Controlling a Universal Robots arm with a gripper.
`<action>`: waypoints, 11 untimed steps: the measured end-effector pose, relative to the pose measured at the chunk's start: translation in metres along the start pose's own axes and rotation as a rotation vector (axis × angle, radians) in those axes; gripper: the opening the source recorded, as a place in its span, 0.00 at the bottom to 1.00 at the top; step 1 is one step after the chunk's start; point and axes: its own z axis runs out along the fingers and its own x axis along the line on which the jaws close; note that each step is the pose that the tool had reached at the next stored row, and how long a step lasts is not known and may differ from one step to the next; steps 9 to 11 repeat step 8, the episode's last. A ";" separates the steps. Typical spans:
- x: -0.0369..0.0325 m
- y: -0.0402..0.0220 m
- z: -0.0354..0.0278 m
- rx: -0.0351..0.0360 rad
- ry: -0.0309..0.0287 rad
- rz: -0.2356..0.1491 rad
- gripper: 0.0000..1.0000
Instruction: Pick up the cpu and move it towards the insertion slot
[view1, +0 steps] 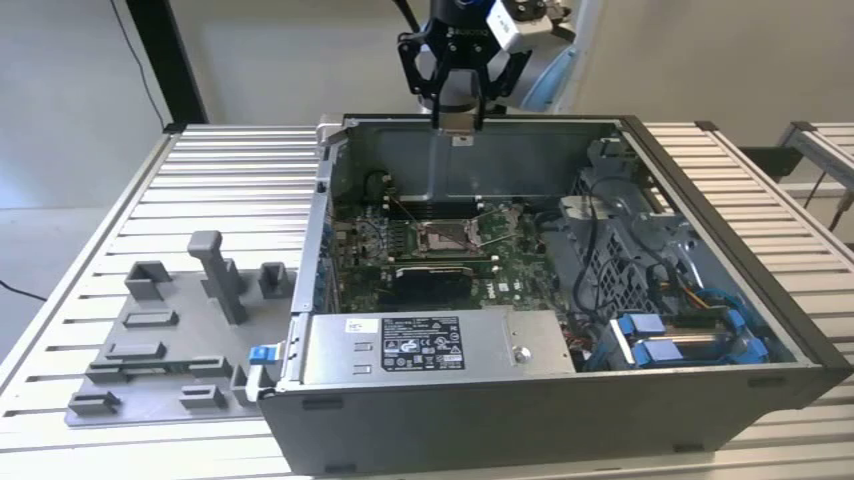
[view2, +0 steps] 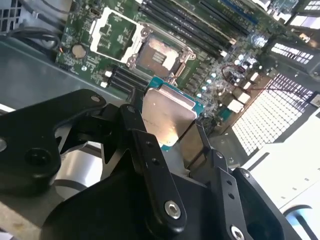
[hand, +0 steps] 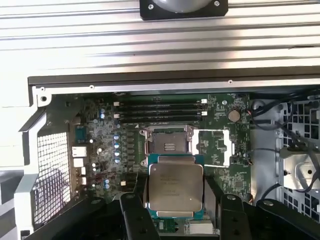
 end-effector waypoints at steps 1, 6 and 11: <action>0.0001 0.0008 0.0000 0.0000 0.0000 0.000 0.00; 0.0001 0.0010 0.0001 0.0000 0.0002 -0.003 0.00; 0.0001 0.0010 0.0000 0.0000 0.0002 -0.004 0.00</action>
